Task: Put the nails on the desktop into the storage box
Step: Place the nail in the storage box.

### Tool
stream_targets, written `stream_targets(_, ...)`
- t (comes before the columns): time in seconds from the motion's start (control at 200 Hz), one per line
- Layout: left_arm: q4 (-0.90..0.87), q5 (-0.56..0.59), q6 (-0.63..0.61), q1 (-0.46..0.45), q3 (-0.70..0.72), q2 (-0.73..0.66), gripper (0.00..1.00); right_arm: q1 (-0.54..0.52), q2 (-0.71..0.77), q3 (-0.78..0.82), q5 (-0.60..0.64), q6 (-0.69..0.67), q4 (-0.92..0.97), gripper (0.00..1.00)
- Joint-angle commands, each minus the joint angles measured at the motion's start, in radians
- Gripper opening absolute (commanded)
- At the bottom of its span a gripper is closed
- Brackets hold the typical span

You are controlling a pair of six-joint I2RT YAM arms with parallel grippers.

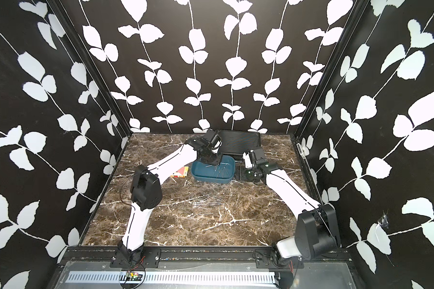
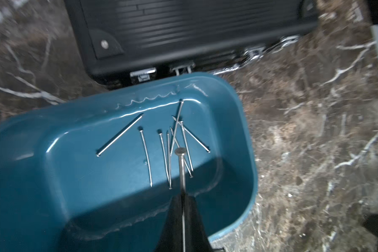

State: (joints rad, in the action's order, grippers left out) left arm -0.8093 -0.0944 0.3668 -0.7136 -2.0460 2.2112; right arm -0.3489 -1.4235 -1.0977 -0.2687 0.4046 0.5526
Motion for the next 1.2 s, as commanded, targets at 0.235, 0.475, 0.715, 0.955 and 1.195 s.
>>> stream_targets(0.235,0.111,-0.022,0.017,0.034,0.077,0.010,0.00,-0.033,0.009,-0.083,0.019,-0.095,0.053,0.66)
stream_targets(0.475,0.154,-0.044,0.027,0.039,0.142,0.051,0.00,-0.106,-0.020,-0.152,0.066,-0.176,0.134,0.67)
stream_targets(0.715,0.163,-0.047,0.018,0.040,0.150,0.044,0.07,-0.183,-0.013,-0.148,0.066,-0.240,0.159,0.67)
stream_targets(0.955,0.177,-0.055,0.037,0.041,0.217,-0.074,0.22,-0.288,0.024,-0.085,0.057,-0.392,0.163,0.67)
stream_targets(1.195,0.175,0.022,0.047,0.049,0.407,-0.312,0.34,-0.371,0.010,-0.037,0.013,-0.527,0.141,0.68)
